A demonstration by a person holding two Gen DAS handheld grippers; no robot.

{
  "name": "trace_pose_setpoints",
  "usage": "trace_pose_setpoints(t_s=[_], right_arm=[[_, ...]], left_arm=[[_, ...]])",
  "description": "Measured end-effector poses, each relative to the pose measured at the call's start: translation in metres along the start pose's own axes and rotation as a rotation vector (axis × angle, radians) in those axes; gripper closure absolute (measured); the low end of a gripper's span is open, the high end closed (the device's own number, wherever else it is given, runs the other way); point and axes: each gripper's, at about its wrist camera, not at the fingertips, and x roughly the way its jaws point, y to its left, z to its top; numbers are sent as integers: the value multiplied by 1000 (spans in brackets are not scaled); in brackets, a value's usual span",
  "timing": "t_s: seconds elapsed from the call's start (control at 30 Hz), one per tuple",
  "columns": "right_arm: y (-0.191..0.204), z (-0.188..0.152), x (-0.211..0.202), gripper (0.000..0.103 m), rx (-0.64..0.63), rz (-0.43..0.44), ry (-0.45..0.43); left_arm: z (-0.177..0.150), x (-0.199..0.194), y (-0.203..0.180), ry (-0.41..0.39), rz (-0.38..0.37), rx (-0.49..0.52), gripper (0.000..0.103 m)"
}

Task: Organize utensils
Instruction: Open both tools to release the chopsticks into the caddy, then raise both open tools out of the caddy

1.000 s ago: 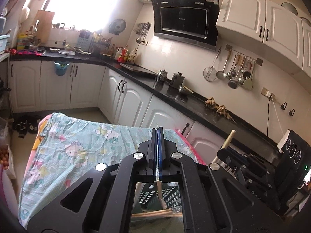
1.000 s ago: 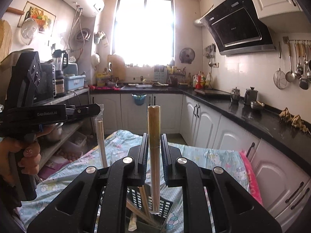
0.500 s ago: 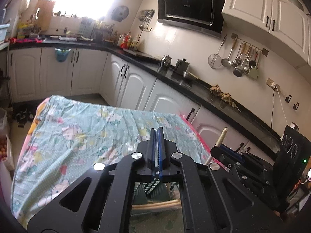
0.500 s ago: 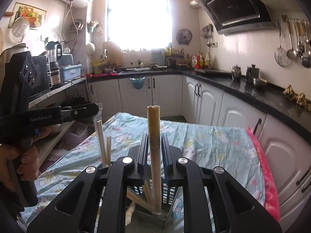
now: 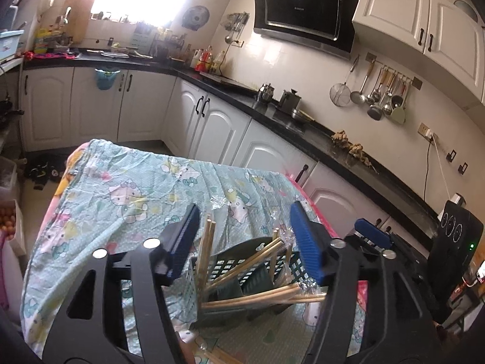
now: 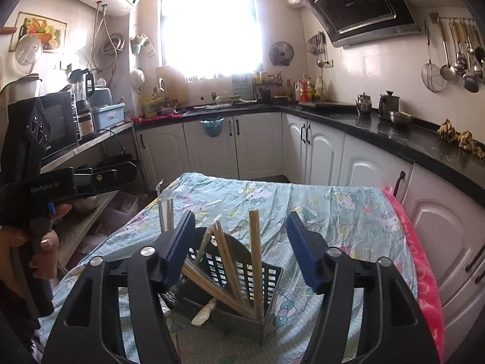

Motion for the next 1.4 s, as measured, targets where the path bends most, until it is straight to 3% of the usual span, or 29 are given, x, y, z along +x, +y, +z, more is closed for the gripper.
trace_pose_setpoints(t_s=[0.23,0.53,0.87,1.4], right_arm=[[2,5,-24,27,-3,-7,-45],[7,2,-52,19,-10,-19,-59],[19,-4,-78,18,-32,-15,-73],[45,-27,-92,17,-103,37,-11]], left_arm=[[4,-27,3,-38,4,-21,11],[-9,-49,1,-24,2,-20,11],[-26,-71,1,-22,-5,-30,11],[-63,-80,0,45,8,-28,11]])
